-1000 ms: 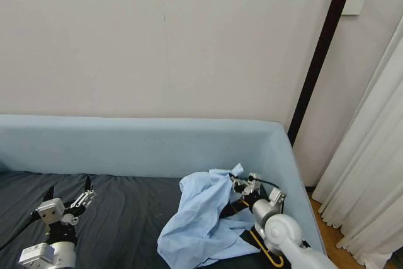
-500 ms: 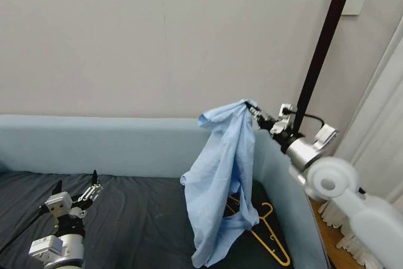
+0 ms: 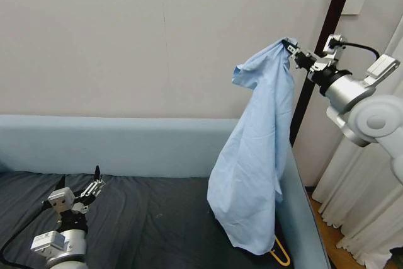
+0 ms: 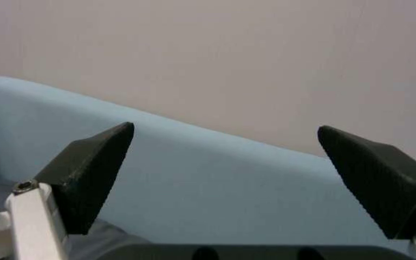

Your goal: Pick up the clothes from the sofa and hang them on the clothes hanger.

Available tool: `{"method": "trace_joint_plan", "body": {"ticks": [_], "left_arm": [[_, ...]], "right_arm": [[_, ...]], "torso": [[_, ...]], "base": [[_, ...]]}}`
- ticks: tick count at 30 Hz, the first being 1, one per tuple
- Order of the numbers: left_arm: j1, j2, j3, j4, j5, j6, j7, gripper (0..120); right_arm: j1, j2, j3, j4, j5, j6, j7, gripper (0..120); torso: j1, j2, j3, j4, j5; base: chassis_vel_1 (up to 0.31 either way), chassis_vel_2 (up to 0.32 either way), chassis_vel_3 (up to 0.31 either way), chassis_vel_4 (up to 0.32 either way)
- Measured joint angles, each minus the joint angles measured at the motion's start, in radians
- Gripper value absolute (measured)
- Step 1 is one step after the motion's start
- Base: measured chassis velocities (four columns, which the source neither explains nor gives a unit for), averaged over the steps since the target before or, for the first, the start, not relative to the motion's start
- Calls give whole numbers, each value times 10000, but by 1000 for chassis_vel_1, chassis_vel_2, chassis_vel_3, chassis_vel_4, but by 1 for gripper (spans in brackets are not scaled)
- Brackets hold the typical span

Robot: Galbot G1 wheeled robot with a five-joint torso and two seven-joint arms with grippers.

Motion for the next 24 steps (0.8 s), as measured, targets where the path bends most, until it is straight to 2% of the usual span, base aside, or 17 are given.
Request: {"method": "trace_joint_plan", "body": {"ticks": [4,8,13,14,19,20,24], "left_arm": [[78,22,-110,-22,-33,0,0,100],[180,50,-285,-47,-57,0,-5,100],[388,180,-822,-8,-150,37,-86,100],[388,180,-822,-8,-150,37,-86,100],[508,340,-1372,230,-315,89,-122,100],[508,340,-1372,230,-315,89,-122,100],[616,361,-1475,469,-291,83,-124,100]], "right_arm": [[-110,111,-424,431,-138,-105,-28,0],[-1033,480,-898,670,-789,-118,-180,0],[-3750,1649,-1996,338,-3105,61,-1050,0],[-3750,1649,-1996,338,-3105,61,-1050,0],[-5159,2937,-3216,-570,-4770,388,-1541,0],[-5159,2937,-3216,-570,-4770,388,-1541,0],[-5685,3808,-4113,-1254,-5832,610,-1954,0]], "torso": [[0,0,0,1,-2],[0,0,0,3,-3],[0,-2,0,0,2],[0,-2,0,0,2],[-1,-1,0,2,-3],[-1,-1,0,2,-3],[-1,-1,-1,2,-4]], "base": [[0,0,0,0],[0,0,0,0],[0,0,0,0],[0,0,0,0],[0,0,0,0],[0,0,0,0],[0,0,0,0]]}}
